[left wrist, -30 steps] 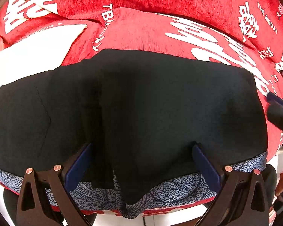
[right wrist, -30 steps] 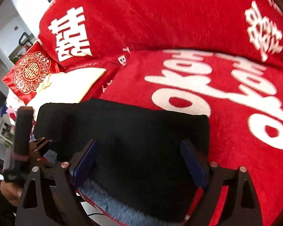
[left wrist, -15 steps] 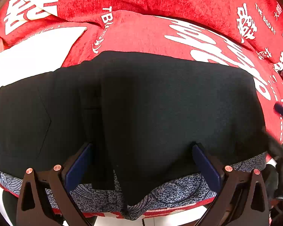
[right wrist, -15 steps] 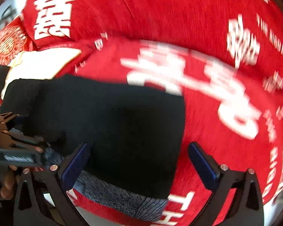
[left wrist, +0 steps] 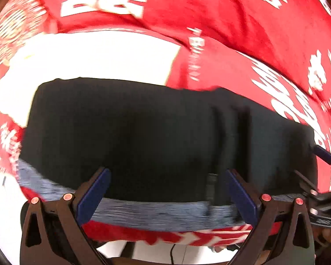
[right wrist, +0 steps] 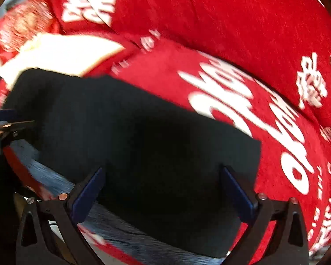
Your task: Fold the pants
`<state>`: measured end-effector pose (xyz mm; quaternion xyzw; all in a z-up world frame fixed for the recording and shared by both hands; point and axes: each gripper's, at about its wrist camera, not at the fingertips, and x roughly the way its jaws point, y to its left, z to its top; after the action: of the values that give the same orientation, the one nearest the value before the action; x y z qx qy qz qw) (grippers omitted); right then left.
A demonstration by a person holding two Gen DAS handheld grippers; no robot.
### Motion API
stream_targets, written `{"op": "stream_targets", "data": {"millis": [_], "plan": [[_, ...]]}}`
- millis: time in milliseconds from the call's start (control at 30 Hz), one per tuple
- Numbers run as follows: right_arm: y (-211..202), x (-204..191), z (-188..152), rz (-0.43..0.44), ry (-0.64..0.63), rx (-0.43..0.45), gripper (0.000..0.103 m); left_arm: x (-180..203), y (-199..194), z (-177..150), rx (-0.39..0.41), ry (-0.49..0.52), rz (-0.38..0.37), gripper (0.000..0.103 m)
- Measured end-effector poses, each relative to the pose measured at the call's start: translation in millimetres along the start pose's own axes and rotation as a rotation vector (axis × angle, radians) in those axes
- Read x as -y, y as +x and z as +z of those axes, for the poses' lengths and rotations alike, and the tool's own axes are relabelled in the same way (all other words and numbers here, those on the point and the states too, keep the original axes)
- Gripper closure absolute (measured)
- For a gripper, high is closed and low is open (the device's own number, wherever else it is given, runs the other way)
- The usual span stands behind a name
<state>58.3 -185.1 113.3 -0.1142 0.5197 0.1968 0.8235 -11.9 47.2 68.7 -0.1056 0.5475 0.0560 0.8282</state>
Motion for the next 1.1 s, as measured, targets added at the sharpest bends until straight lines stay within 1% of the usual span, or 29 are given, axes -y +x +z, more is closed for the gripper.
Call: {"op": "stream_targets", "data": {"millis": [100, 200, 233, 267, 300, 333, 400, 500, 600, 633, 733, 800, 900, 933, 1033, 1100], "plan": [[-1, -26, 22, 0.114, -0.1, 0.011, 0.0, -36, 0, 0, 0.0, -0.079, 0.016, 0.0], [7, -57, 47, 0.207, -0.228, 0.011, 0.0, -62, 15, -3, -0.048, -0.134, 0.006, 0.0], [13, -69, 58, 0.244, -0.284, 0.003, 0.0, -69, 22, -5, -0.069, -0.153, -0.006, 0.0], [17, -78, 64, 0.265, -0.313, -0.007, 0.0, -76, 30, -8, -0.093, -0.178, -0.016, 0.0], [25, -87, 72, 0.294, -0.351, -0.033, 0.0, -83, 35, -10, -0.112, -0.201, -0.017, 0.0], [32, -93, 76, 0.299, -0.377, -0.053, 0.0, -87, 35, -11, -0.111, -0.216, -0.029, 0.0], [45, -102, 84, 0.291, -0.411, -0.087, 0.0, -88, 29, -11, -0.089, -0.217, -0.047, 0.0], [50, -112, 92, 0.354, -0.446, -0.097, 0.0, -89, 24, -9, -0.069, -0.216, -0.05, 0.0], [62, -124, 105, 0.343, -0.535, -0.117, 0.0, -93, 23, -6, -0.065, -0.219, -0.061, 0.0], [68, -129, 111, 0.36, -0.553, -0.135, 0.0, -93, 22, -4, -0.061, -0.218, -0.064, 0.0], [86, -142, 130, 0.442, -0.602, -0.199, 0.0, -100, 17, -4, -0.05, -0.22, -0.055, 0.0], [99, -159, 145, 0.509, -0.648, -0.22, 0.0, -107, 13, -5, -0.044, -0.232, -0.057, 0.0], [113, -183, 165, 0.589, -0.682, -0.224, 0.0, -123, 8, -5, -0.044, -0.254, -0.051, 0.0], [117, -192, 170, 0.61, -0.696, -0.213, 0.0, -128, 7, -4, -0.043, -0.261, -0.047, 0.0], [127, -213, 180, 0.674, -0.73, -0.196, 0.0, -137, 9, -1, -0.045, -0.271, -0.041, 0.0], [136, -228, 184, 0.721, -0.734, -0.201, 0.0, -141, 12, 0, -0.05, -0.278, -0.044, 0.0]]}}
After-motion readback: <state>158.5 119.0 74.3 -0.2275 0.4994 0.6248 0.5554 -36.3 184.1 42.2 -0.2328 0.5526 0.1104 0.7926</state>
